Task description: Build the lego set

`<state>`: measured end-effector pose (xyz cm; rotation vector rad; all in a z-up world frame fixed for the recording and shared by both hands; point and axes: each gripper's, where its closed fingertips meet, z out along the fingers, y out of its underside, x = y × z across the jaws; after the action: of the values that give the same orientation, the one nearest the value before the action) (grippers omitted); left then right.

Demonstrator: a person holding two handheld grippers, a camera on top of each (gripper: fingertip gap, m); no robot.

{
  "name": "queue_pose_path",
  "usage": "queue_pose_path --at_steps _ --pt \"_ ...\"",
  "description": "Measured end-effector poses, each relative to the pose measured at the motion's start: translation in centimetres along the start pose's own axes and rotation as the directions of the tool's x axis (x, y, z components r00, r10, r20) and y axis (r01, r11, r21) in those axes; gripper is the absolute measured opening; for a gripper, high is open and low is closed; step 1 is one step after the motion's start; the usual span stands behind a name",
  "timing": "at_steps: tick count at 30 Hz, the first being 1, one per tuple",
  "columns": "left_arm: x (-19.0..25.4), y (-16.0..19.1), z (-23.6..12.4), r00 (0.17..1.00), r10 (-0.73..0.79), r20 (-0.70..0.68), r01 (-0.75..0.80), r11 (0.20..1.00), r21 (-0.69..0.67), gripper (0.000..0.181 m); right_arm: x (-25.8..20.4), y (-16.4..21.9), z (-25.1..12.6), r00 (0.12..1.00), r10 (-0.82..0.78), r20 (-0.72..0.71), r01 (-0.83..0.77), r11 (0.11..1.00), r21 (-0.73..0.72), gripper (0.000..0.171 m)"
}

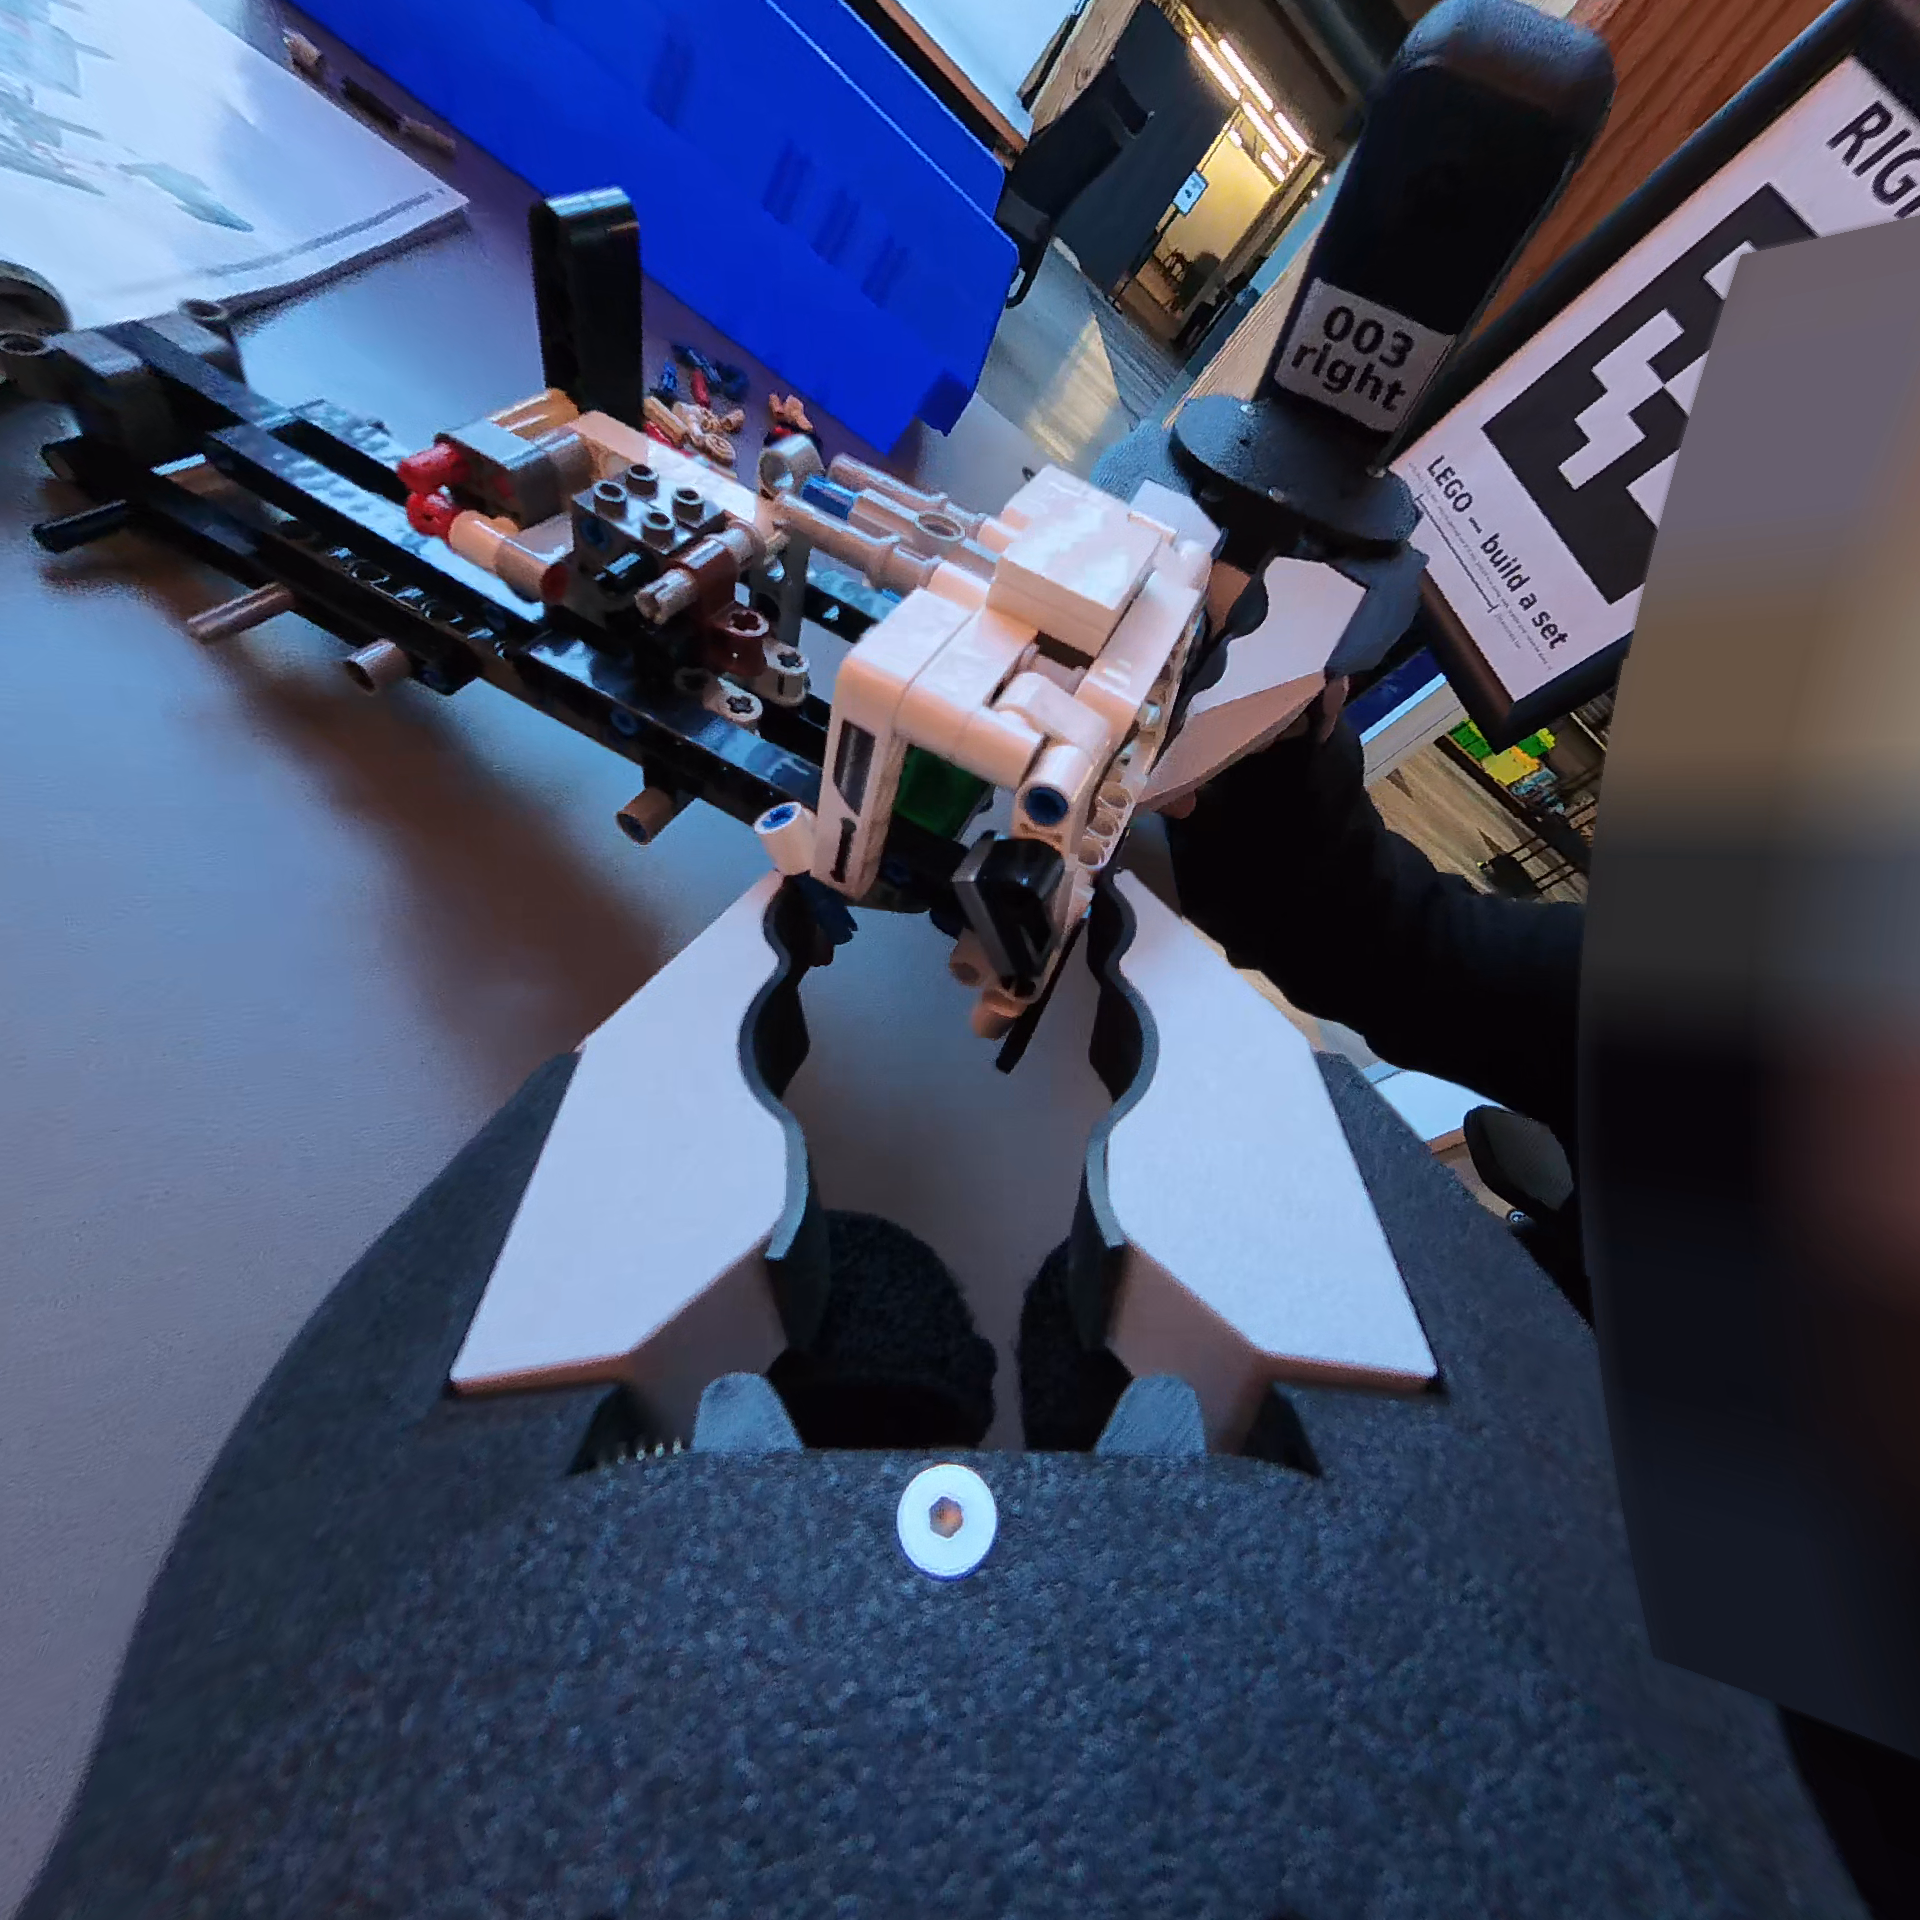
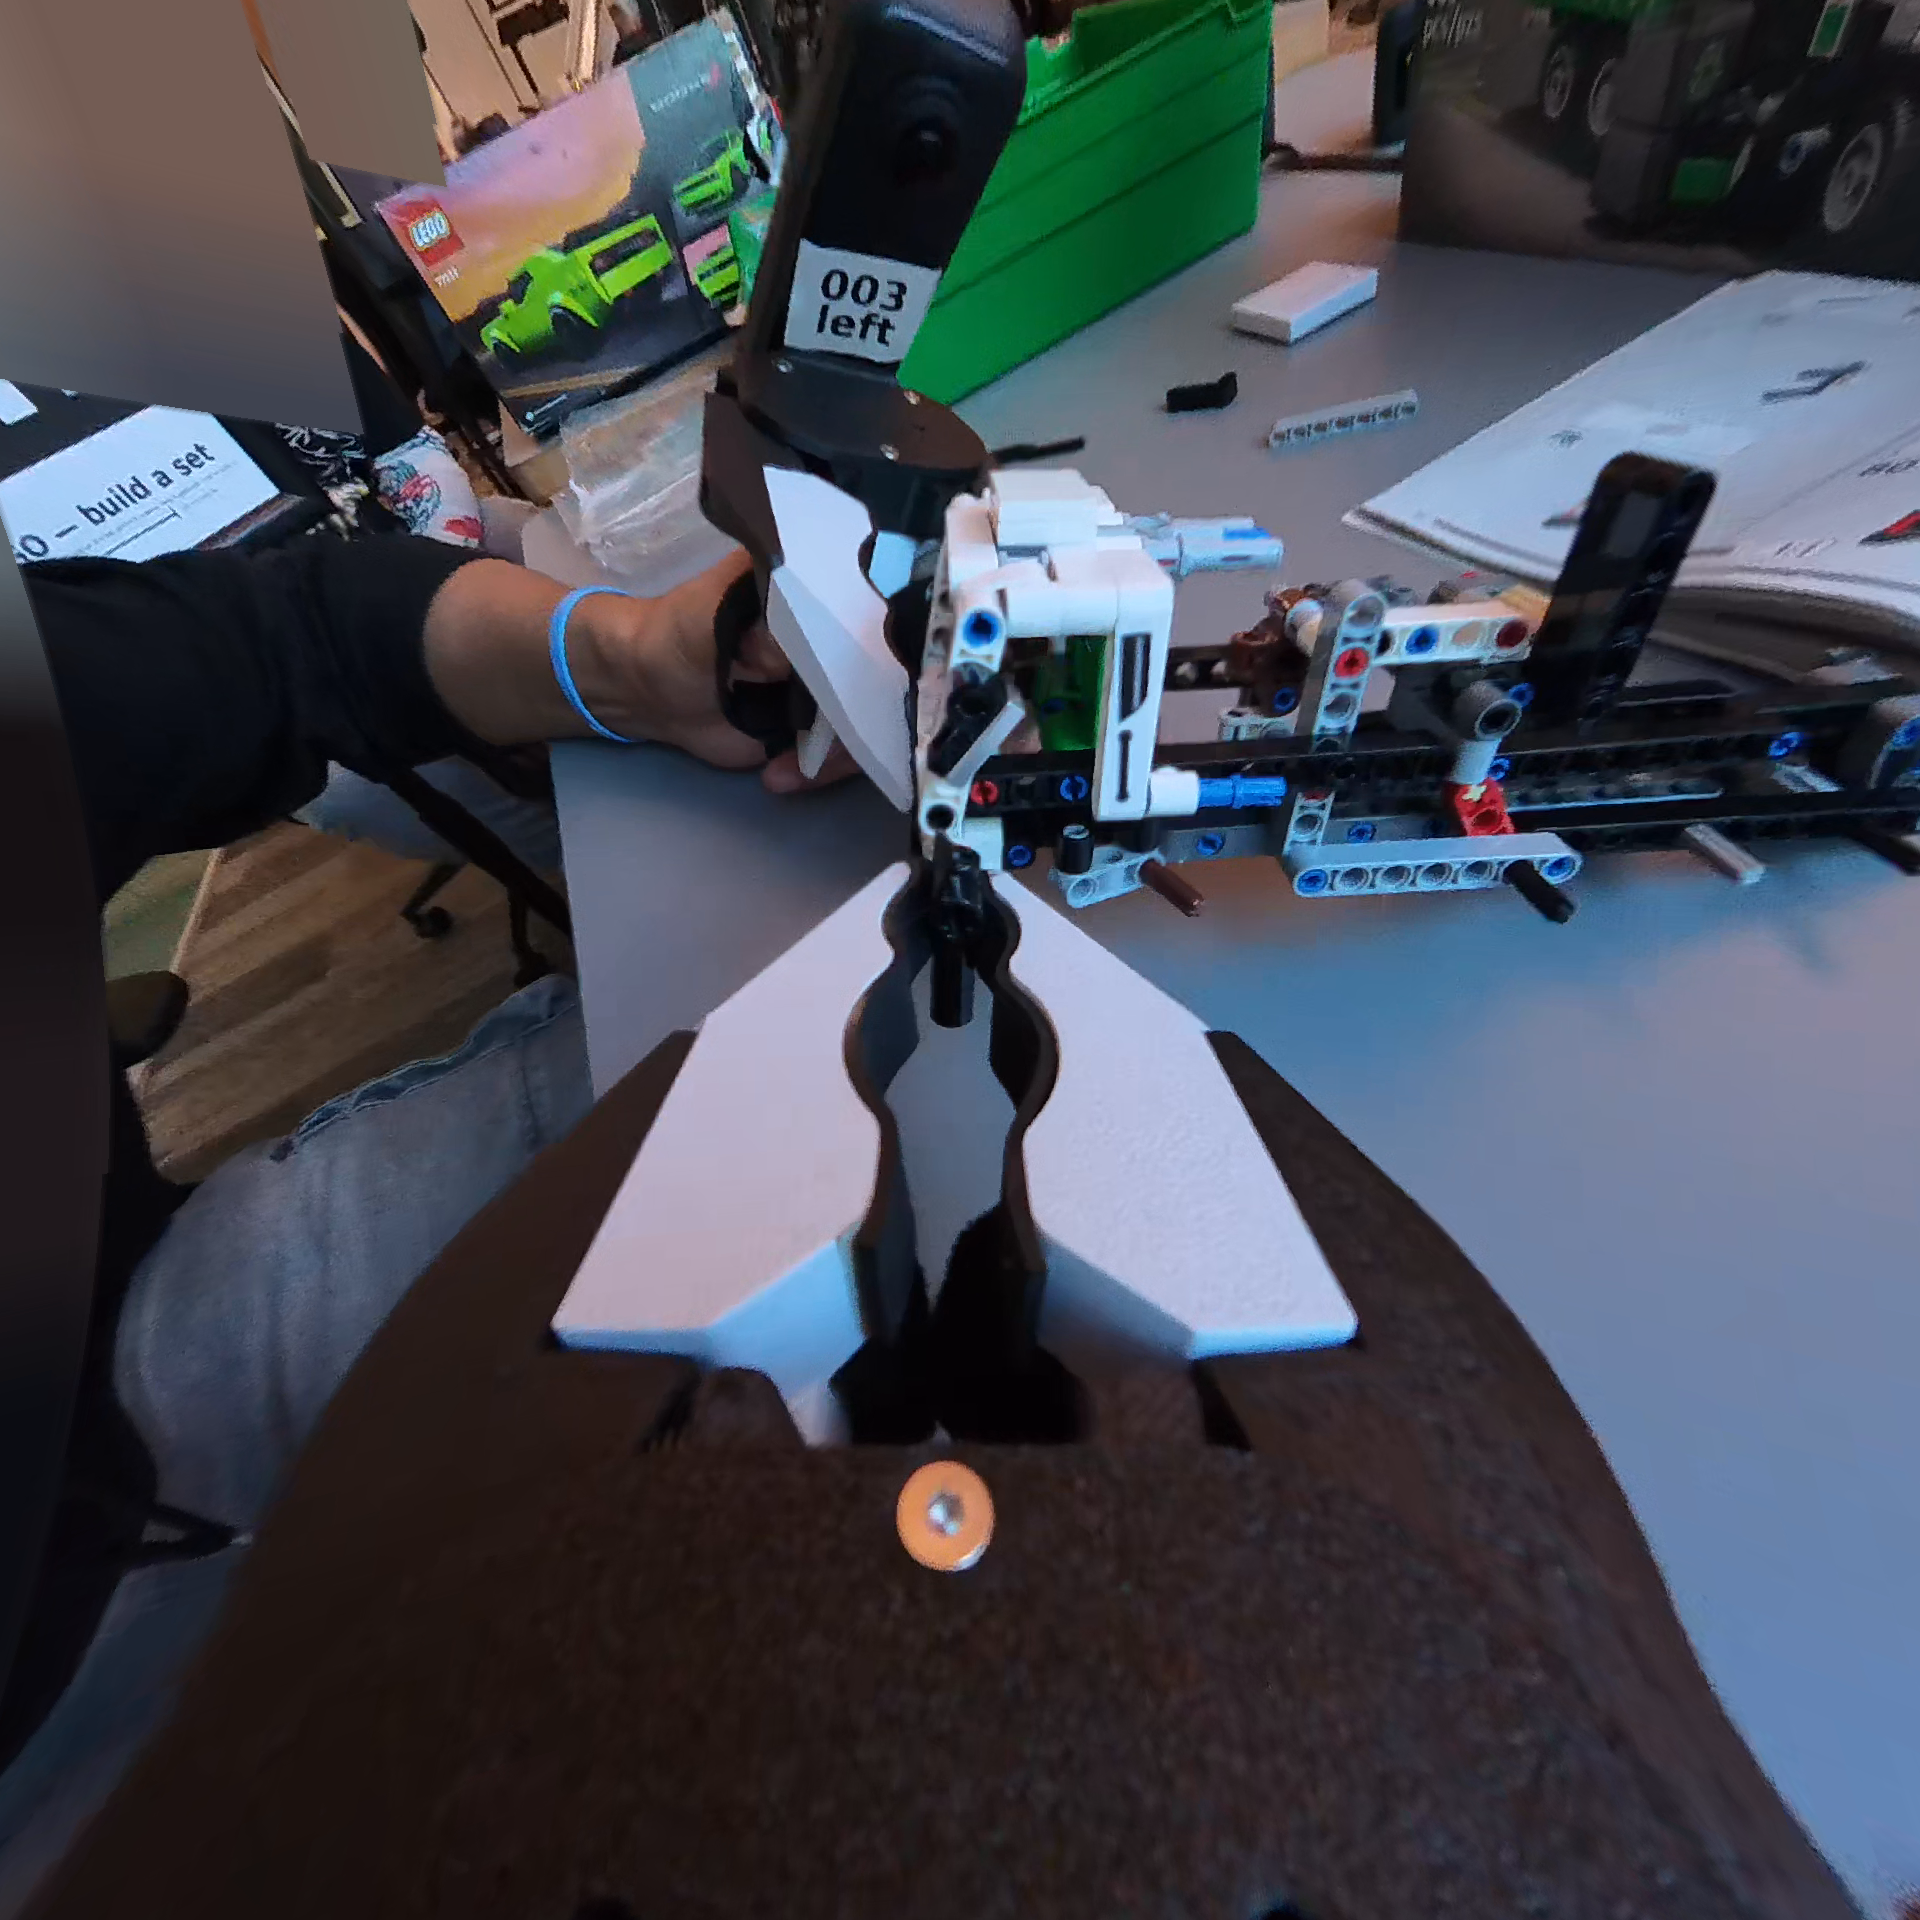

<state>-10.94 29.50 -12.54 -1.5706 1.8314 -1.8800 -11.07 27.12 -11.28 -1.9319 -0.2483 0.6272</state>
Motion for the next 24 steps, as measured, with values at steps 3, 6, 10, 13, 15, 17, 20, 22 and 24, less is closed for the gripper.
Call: queue_pose_path --at_steps 3,6,10,13,15,17,20,22,24 --pt "0.1 -0.1 0.0 1.0 -0.001 -0.006 0.001 1.0 0.004 0.053 0.0 -0.3 -0.1 0.999 -0.033 -0.025 0.033 0.999 0.02 0.006" --pt "0.1 -0.2 0.0 1.0 0.002 -0.003 -0.002 1.0 0.005 0.053 0.0 -0.3 -0.1 0.998 -0.056 -0.031 0.057 0.998 0.037 0.006" --pt "0.1 -0.1 0.2 1.0 0.022 0.013 -0.022 1.0 -0.003 0.053 -0.1 -0.1 -0.2 0.997 -0.066 -0.031 0.067 0.997 0.033 0.006" --pt "0.0 0.1 0.3 0.999 0.038 0.031 -0.038 0.999 -0.022 0.054 0.1 0.1 -0.6 0.997 -0.07 -0.035 0.072 0.996 0.043 0.006" --pt "-0.3 0.4 0.3 0.995 0.076 0.07 -0.072 0.996 -0.051 0.054 0.5 0.5 -1.1 0.996 -0.072 -0.061 0.074 0.997 0.033 0.006" --pt "-0.6 1.1 0.4 0.987 0.122 0.108 -0.111 0.988 -0.104 0.054 0.3 1.2 -1.8 0.996 -0.07 -0.06 0.072 0.997 0.025 0.006" --pt "-0.9 2.0 0.6 0.972 0.182 0.145 -0.157 0.973 -0.17 0.054 0.2 3.8 -2.3 0.992 -0.088 -0.094 0.081 0.994 -0.078 0.006" --pt "-1.0 2.3 0.7 0.966 0.205 0.158 -0.172 0.965 -0.197 0.054 0.2 6.6 -2.5 0.989 -0.085 -0.124 0.054 0.971 -0.234 0.006" --pt "-1.1 2.6 0.8 0.961 0.222 0.167 -0.183 0.958 -0.22 0.054 0.3 7.6 -2.8 0.98 -0.12 -0.158 0.071 0.956 -0.285 0.006"
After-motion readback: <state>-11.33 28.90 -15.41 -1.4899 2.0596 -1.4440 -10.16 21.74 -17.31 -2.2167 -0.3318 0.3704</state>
